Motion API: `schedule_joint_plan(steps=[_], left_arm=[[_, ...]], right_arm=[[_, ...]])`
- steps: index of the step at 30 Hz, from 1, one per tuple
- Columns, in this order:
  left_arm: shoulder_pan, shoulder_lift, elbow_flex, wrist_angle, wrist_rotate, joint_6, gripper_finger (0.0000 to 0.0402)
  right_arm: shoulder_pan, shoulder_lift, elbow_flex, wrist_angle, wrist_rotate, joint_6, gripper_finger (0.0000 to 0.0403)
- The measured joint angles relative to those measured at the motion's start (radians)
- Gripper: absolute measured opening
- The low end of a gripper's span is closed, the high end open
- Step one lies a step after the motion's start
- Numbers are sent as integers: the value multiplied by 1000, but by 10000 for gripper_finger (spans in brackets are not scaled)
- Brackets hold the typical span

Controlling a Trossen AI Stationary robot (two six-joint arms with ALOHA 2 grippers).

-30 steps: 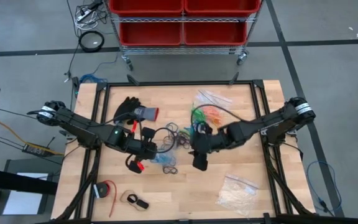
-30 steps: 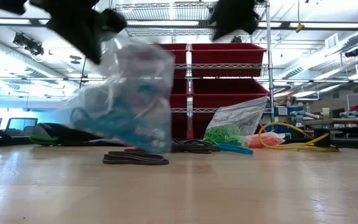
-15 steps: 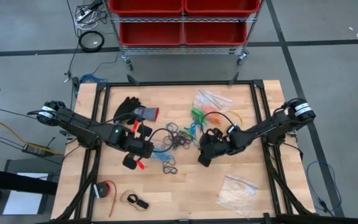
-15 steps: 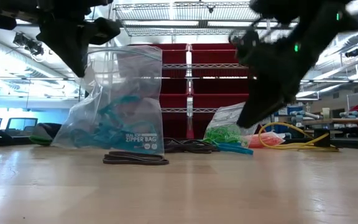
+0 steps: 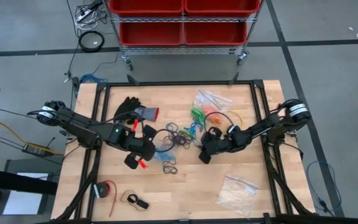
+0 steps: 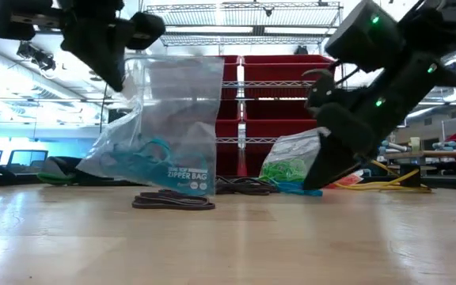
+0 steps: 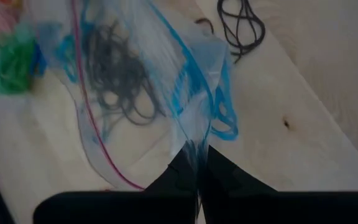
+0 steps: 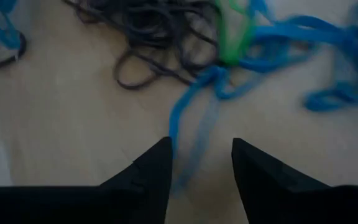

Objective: Sort rubber bands
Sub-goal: Put the blue rubber band into the transparent zip bag

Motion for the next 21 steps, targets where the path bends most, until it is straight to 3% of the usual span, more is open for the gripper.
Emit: schedule_joint_plan(steps=[5,9,12,17,21], left_arm=[[-7,0,68,-71,-1,33,12],[-7,0,141,-177,-1,33,12],[-8,0,183,-262,-1,42,12],[-26,0,216,-331,-1,71,12],[-45,2,217,-366,0,86,12]], right_arm=[[11,124,46,72,77,-45,138],[7,153,64,69,123,-33,124],[0,136,64,63,118,-43,99],[-4,71,58,5,88,-78,11],[4,-33,57,10,86,-99,3]])
